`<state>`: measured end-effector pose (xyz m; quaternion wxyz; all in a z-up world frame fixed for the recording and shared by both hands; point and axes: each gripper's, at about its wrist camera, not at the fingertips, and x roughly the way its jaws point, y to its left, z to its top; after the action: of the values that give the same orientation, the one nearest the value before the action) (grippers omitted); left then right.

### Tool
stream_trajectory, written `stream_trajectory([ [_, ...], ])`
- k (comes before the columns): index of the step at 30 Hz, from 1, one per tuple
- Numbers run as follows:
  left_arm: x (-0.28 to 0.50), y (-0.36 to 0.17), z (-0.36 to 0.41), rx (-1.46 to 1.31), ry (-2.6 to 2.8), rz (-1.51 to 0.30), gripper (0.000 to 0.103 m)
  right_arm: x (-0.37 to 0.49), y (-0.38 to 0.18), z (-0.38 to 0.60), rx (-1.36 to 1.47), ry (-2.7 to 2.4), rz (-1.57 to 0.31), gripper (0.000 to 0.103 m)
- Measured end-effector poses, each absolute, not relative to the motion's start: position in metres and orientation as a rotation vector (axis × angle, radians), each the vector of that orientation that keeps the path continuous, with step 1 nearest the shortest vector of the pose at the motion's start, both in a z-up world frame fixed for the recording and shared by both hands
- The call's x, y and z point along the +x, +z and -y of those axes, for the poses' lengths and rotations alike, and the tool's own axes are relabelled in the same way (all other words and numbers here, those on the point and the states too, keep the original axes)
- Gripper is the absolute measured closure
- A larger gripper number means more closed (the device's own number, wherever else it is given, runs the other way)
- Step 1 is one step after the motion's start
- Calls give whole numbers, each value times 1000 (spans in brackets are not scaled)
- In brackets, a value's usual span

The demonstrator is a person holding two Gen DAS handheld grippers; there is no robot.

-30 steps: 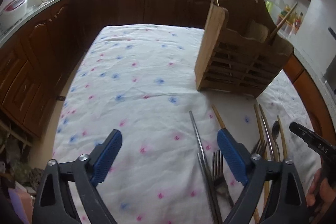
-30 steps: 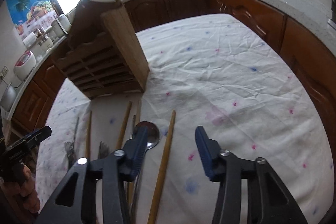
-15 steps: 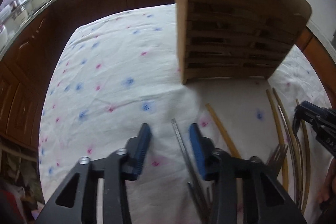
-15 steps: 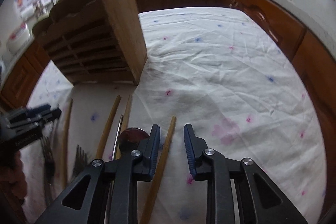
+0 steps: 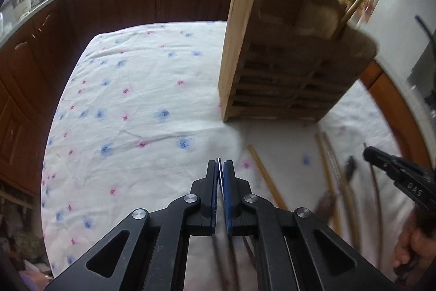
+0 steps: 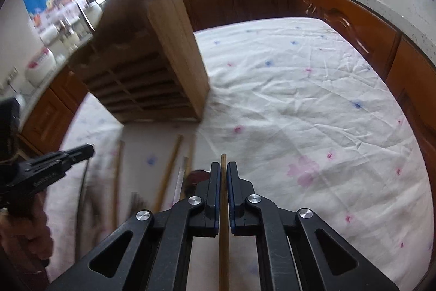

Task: Organize utensils
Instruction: 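Lift both chopsticks and carry them above the wooden holder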

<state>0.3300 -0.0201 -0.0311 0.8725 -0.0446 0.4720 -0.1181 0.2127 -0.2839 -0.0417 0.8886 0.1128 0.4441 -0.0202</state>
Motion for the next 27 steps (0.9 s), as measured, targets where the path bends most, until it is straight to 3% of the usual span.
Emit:
stream_trajectory([
  [27,190,95,-38,-182,-369,-675,101,145,73,256,234,44,-626,98],
])
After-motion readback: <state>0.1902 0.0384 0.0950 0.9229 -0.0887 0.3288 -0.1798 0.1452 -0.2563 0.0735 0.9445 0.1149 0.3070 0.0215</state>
